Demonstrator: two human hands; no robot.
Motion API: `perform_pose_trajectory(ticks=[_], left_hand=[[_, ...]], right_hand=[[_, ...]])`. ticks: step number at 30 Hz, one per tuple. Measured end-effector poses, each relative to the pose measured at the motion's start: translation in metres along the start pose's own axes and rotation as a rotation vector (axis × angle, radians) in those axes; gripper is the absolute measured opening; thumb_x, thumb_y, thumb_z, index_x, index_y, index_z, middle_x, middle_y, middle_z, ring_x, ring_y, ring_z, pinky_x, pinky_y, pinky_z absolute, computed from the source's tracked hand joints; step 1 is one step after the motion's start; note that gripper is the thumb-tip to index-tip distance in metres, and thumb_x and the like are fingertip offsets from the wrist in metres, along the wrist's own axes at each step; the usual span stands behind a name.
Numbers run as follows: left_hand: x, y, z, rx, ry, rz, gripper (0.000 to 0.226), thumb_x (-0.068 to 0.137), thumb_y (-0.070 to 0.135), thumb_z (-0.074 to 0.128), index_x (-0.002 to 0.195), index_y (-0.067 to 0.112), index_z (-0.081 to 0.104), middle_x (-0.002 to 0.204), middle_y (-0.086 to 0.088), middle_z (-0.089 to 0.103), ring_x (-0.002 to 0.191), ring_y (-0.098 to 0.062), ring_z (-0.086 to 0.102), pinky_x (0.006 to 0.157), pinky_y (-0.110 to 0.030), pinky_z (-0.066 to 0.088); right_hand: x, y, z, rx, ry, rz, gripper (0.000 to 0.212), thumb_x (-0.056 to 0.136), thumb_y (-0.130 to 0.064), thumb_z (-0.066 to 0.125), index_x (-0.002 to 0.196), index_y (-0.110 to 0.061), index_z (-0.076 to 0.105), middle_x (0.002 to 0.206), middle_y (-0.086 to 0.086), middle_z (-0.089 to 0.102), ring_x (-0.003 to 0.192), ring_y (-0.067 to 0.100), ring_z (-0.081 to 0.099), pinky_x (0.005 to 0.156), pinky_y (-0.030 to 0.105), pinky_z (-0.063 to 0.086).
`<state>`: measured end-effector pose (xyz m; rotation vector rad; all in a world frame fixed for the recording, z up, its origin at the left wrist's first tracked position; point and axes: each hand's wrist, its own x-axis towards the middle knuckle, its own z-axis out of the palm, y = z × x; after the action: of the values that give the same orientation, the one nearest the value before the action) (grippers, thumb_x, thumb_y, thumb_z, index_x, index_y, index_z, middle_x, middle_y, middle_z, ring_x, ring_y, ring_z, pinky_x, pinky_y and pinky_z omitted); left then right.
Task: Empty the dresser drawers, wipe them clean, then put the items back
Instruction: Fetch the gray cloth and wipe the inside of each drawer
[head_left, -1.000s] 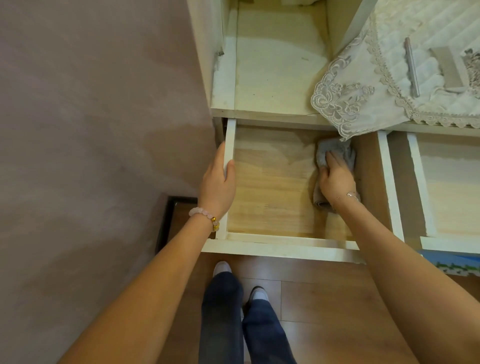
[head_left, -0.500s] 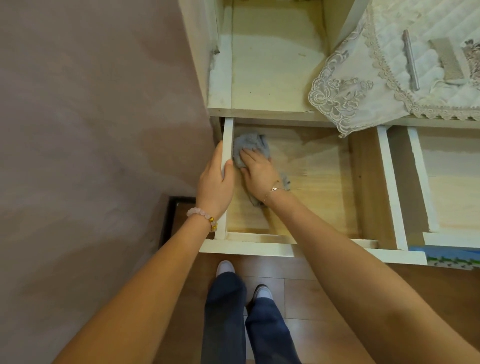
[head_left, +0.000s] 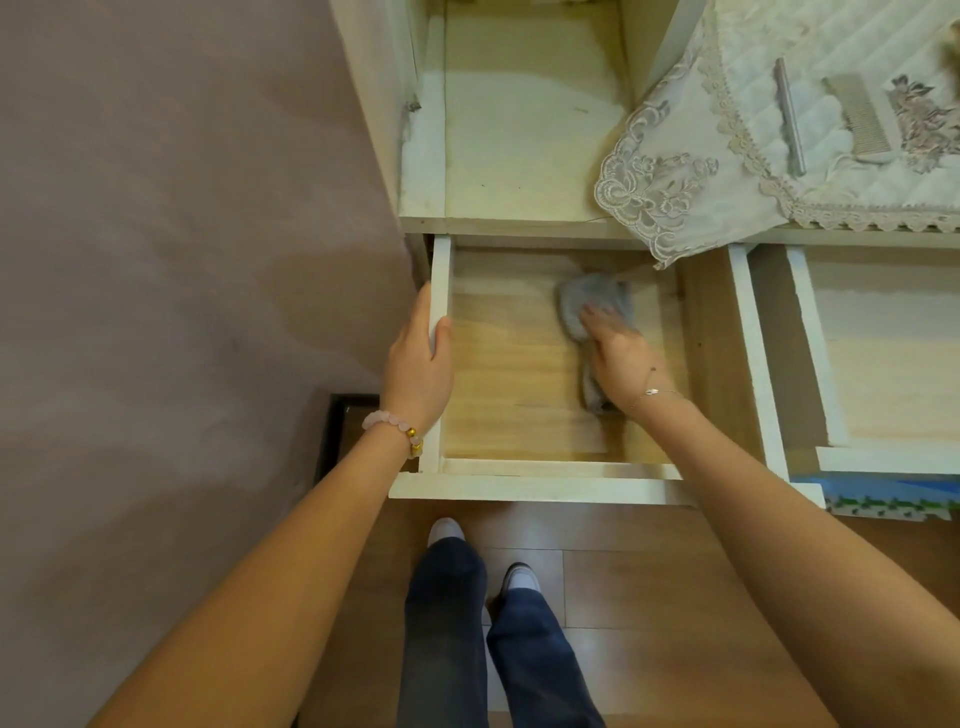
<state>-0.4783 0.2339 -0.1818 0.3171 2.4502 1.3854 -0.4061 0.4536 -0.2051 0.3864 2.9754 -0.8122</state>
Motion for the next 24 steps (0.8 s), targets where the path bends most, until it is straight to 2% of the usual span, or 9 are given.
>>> perform_pose_trajectory(ticks=[1,4,6,9,13,17,20,24], left_hand=[[0.000,0.000,0.000,0.002,0.002,0.000,0.047,0.100,0.030,0.028,0.146,0.028,0.019,0.149,0.008,0.032,0.134,-0.010,0.032,0.101,-0.019,0.025],[0.000,0.000,0.000,0.003,0.009,0.010,0.047,0.100,0.030,0.028,0.146,0.029,0.020,0.147,0.009,0.034,0.130,-0.006,0.032,0.098,-0.017,0.025],[0.000,0.001,-0.001,0.002,0.007,0.008,0.046,0.100,0.030,0.028,0.146,0.029,0.019,0.146,0.008,0.035,0.129,-0.008,0.034,0.099,-0.019,0.028],[0.001,0.001,-0.001,0.010,0.005,0.007,0.046,0.100,0.030,0.028,0.146,0.030,0.020,0.144,0.006,0.038,0.128,-0.015,0.040,0.101,-0.028,0.035],[0.001,0.001,0.001,0.012,0.018,0.007,0.046,0.100,0.029,0.028,0.146,0.030,0.020,0.144,0.006,0.038,0.127,-0.014,0.040,0.096,-0.023,0.033],[0.002,-0.001,0.002,0.022,0.017,0.012,0.046,0.100,0.029,0.029,0.145,0.029,0.020,0.144,0.005,0.039,0.127,-0.015,0.042,0.099,-0.027,0.036],[0.002,0.000,0.001,0.016,0.030,0.023,0.045,0.100,0.028,0.029,0.145,0.027,0.023,0.143,0.005,0.040,0.125,-0.009,0.040,0.099,-0.025,0.033],[0.001,0.002,0.000,0.008,0.037,0.038,0.043,0.099,0.027,0.031,0.143,0.028,0.026,0.127,0.014,0.043,0.109,0.001,0.038,0.087,-0.016,0.033]], right_hand=[[-0.006,0.012,-0.008,0.010,0.031,0.036,0.044,0.082,0.007,0.059,0.125,0.008,0.050,0.134,0.029,0.047,0.127,0.044,0.042,0.104,0.027,0.025],[-0.021,0.038,-0.017,-0.007,0.025,0.301,0.042,0.097,-0.009,0.040,0.139,-0.009,0.041,0.149,0.009,0.034,0.139,0.028,0.029,0.111,0.035,0.025],[-0.025,0.044,-0.015,-0.013,0.018,0.319,0.041,0.099,-0.013,0.036,0.140,-0.012,0.039,0.151,0.005,0.032,0.140,0.025,0.027,0.112,0.037,0.026],[-0.028,0.043,-0.019,-0.007,0.000,0.245,0.040,0.098,-0.013,0.040,0.138,-0.012,0.043,0.149,0.007,0.036,0.139,0.026,0.029,0.111,0.037,0.027],[-0.037,0.033,-0.012,-0.051,-0.126,0.099,0.041,0.095,-0.010,0.047,0.136,-0.013,0.045,0.146,0.009,0.039,0.137,0.029,0.033,0.110,0.035,0.027],[-0.020,-0.005,0.012,-0.041,-0.245,-0.047,0.044,0.095,-0.007,0.045,0.138,-0.013,0.042,0.149,0.006,0.034,0.140,0.024,0.027,0.111,0.025,0.017],[-0.005,-0.044,0.036,-0.024,-0.314,-0.168,0.046,0.094,-0.004,0.042,0.139,-0.016,0.040,0.150,0.003,0.033,0.141,0.021,0.024,0.114,0.028,0.016],[-0.004,-0.062,0.051,-0.053,-0.359,-0.275,0.048,0.095,-0.003,0.039,0.141,-0.018,0.037,0.151,-0.004,0.030,0.143,0.017,0.019,0.116,0.030,0.018]])
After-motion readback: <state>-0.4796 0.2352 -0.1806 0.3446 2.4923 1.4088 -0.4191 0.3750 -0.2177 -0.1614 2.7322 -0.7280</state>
